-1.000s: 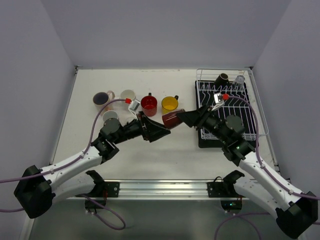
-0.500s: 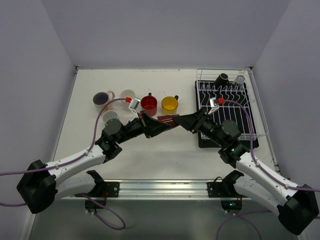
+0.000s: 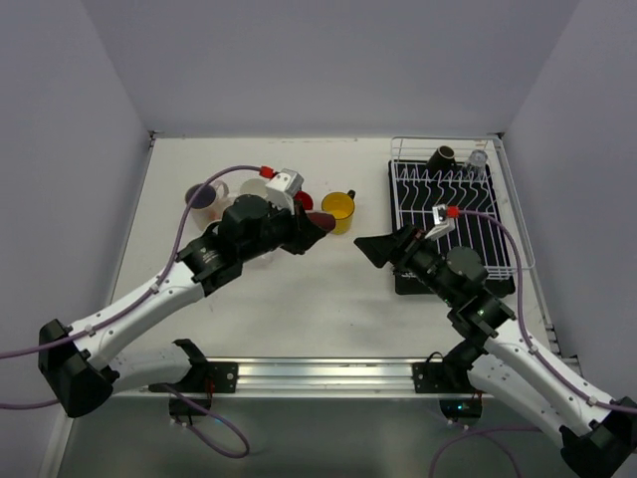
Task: Unload the cups from the dish rack
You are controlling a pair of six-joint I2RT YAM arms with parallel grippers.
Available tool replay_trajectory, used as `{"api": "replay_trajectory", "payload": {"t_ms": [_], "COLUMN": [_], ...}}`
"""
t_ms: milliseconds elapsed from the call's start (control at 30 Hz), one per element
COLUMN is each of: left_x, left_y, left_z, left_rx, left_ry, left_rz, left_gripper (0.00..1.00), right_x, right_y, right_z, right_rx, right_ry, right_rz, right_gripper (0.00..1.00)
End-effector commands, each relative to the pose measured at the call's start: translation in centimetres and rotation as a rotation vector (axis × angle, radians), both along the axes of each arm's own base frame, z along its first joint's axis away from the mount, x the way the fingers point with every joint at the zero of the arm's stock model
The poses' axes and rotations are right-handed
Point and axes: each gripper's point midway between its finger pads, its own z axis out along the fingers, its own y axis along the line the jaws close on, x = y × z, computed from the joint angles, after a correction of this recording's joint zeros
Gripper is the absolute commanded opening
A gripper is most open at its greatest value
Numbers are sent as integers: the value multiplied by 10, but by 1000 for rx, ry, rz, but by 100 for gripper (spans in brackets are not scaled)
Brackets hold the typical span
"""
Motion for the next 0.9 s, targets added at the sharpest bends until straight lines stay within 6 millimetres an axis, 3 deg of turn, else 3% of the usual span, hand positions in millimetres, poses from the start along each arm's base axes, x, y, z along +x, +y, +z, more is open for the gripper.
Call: {"api": "replay_trajectory", "payload": {"t_ms": [0, 33, 100, 133, 433, 633, 867], "left_x": [7, 8, 14, 22, 35, 42, 50], "left_y": [29, 30, 29, 33, 49, 52, 49], "left_z": [-49, -72, -82, -101, -166, -191, -197], "left_rx": [364, 444, 508, 584, 830, 914, 950], "left_ry": [53, 109, 121, 148, 232, 254, 262], "left_rz": [12, 2, -16, 11, 24, 21, 26], "left_gripper": [0, 0, 0, 0, 0, 5, 18], "right_x": [9, 7, 5, 2, -3, -4, -4], "right_y": [-35, -40, -48, -52, -66, -66, -61], "right_z": [-11, -17, -17, -14, -15, -19, -16], "right_rx": [-176, -207, -221, -219, -244, -245, -236], "right_ry": [-9, -1, -7, -17, -43, -37, -47], "right_rz": [-159, -171, -200, -209, -246, -240, -220], "right_gripper": [99, 99, 99, 99, 99, 99, 99]}}
